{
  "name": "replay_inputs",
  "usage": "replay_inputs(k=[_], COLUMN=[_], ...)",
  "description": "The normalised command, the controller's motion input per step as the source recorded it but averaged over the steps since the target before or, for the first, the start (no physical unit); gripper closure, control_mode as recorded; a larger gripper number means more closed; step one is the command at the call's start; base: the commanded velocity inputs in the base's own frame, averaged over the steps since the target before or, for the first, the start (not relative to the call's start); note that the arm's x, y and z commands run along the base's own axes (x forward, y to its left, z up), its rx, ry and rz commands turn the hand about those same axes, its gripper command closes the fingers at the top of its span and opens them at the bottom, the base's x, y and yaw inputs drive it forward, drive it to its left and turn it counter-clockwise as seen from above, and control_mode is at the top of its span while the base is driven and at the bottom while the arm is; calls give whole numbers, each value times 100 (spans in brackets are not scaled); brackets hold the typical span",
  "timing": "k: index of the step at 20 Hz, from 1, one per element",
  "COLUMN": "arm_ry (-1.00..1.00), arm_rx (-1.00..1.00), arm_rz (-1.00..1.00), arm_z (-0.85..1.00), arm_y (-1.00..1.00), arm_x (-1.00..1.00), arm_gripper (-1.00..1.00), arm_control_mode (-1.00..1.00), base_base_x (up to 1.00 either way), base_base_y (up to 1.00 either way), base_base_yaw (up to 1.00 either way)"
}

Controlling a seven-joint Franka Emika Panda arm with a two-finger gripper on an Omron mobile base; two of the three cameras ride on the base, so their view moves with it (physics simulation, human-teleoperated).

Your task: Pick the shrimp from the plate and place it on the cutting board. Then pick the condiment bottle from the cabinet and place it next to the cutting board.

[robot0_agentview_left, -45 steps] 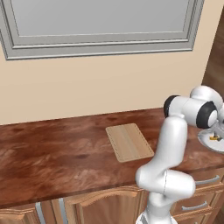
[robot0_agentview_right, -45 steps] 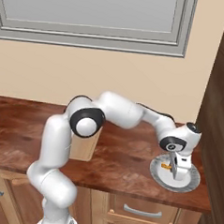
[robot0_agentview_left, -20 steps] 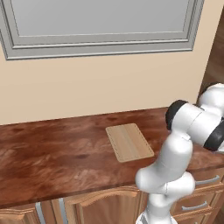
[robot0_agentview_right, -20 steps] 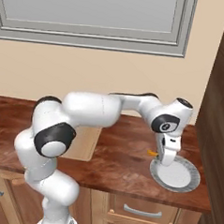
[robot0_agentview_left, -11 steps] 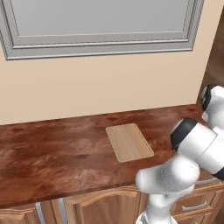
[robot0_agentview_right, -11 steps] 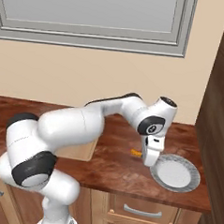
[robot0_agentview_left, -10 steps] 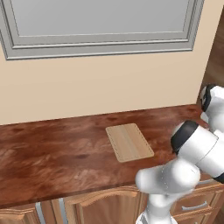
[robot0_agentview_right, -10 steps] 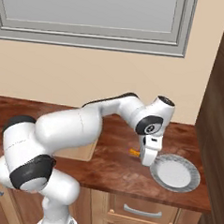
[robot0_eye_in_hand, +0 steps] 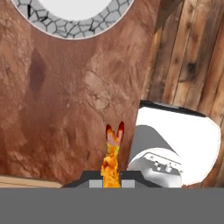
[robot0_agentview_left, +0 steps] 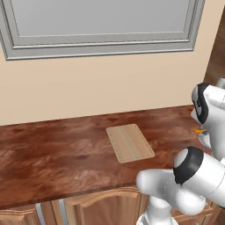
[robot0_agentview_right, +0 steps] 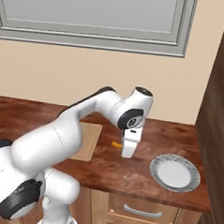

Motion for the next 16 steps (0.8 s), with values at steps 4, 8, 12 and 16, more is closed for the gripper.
replay_inputs(k=[4, 8, 12, 16], arm_ry=[-1, -1, 0, 0], arm_rx=[0, 0, 0, 0], arm_rz=[0, 0, 0, 0], arm_z=[12, 7, 0, 0], arm_y=[58, 54, 51, 53], arm_x=[0, 0, 0, 0], arm_gripper=[100, 100, 100, 100], arm_control_mode=[-100, -100, -100, -100], base_base_x=[0, 0, 0, 0], base_base_y=[0, 0, 0, 0], base_base_yaw=[0, 0, 0, 0])
